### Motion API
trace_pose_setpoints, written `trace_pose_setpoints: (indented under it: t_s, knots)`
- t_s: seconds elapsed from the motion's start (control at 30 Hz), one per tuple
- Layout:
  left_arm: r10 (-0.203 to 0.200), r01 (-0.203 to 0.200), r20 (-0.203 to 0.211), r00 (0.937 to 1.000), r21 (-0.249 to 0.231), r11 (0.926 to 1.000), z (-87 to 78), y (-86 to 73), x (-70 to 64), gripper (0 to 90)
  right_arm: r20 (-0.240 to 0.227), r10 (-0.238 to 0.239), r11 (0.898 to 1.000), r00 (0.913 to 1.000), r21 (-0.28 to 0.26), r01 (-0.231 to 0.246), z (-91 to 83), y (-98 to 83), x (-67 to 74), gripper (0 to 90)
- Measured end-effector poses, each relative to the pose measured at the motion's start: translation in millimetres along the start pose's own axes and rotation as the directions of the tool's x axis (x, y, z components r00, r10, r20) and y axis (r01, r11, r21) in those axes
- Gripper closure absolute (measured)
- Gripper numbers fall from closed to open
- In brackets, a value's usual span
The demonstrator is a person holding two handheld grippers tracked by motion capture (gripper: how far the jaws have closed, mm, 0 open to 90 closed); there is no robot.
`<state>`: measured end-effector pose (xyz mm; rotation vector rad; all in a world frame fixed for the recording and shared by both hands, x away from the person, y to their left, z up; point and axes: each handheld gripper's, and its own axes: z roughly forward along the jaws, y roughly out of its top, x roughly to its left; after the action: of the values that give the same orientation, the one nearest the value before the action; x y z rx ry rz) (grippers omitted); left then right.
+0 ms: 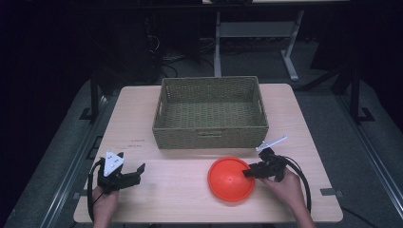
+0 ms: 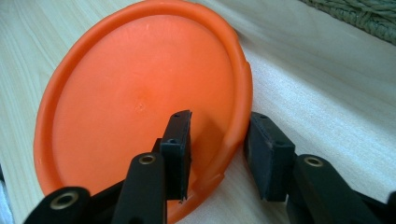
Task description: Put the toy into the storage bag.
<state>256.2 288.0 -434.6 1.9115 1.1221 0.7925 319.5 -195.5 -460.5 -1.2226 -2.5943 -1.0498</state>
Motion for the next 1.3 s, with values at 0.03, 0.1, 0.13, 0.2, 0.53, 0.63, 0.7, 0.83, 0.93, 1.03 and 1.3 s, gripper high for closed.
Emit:
trace_pose_setpoints:
  t_s: [0.03,0.1,0.13,0.2,0.53,0.63,0.7,0.83,0.93,1.03,1.3]
  knots:
    - [0.002,-0.002,0.002,1.0,0.001,1.0,0.1,0.2,-0.3,12.8,0.0,0.0,1.0,1.0,0.0,0.0,0.0,0.0,0.0,61.2]
    - [0.011,-0.011,0.003,0.9999,0.002,0.9999,0.3,0.2,-0.7,12.8,-0.003,-0.002,1.0,1.0,-0.002,0.002,0.6,-0.3,-1.4,61.7]
    - [0.011,-0.011,0.003,0.9999,0.002,0.9999,0.2,0.2,-0.8,12.8,-0.011,0.011,1.0,0.9999,-0.006,-0.011,0.3,-0.8,-2.7,63.3]
    - [0.01,-0.01,0.003,0.9999,0.001,0.9999,0.3,0.3,-0.7,12.8,-0.023,0.025,1.0,0.9994,-0.018,-0.025,-0.1,-1.5,-3.9,65.9]
    - [0.013,-0.013,0.002,0.9999,0.0,0.9999,0.5,0.5,-1.3,12.8,-0.04,0.02,0.998,0.999,-0.066,-0.023,-9.2,-0.9,1.2,74.0]
    - [0.014,-0.014,0.003,0.9999,0.002,0.9999,0.6,0.7,-1.9,12.8,-0.05,0.013,0.997,0.9987,-0.081,-0.017,-11.4,-0.4,2.3,75.8]
    - [0.016,-0.016,0.003,0.9999,0.001,0.9999,0.3,0.7,-2.1,12.8,-0.057,0.008,0.996,0.9983,-0.089,-0.013,-12.9,0.0,3.5,77.3]
    - [0.015,-0.015,0.001,0.9999,-0.001,0.9999,0.2,0.4,-1.1,12.8,-0.076,0.007,0.993,0.9971,-0.119,-0.016,-15.7,0.4,4.9,80.1]
    - [0.013,-0.013,0.0,0.9999,-0.003,0.9999,0.2,0.7,-1.7,12.8,-0.095,0.014,0.99,0.9954,-0.141,-0.027,-19.0,0.9,7.7,81.6]
    - [0.019,-0.019,0.003,0.9998,-0.001,0.9998,0.3,0.8,-2.5,12.8,-0.126,0.011,0.986,0.992,-0.164,-0.032,-21.9,1.0,9.0,81.7]
    - [0.021,-0.021,0.002,0.9998,-0.002,0.9998,0.4,0.7,-2.9,12.8,-0.167,-0.019,0.977,0.9857,-0.213,-0.017,-31.5,0.9,14.7,82.1]
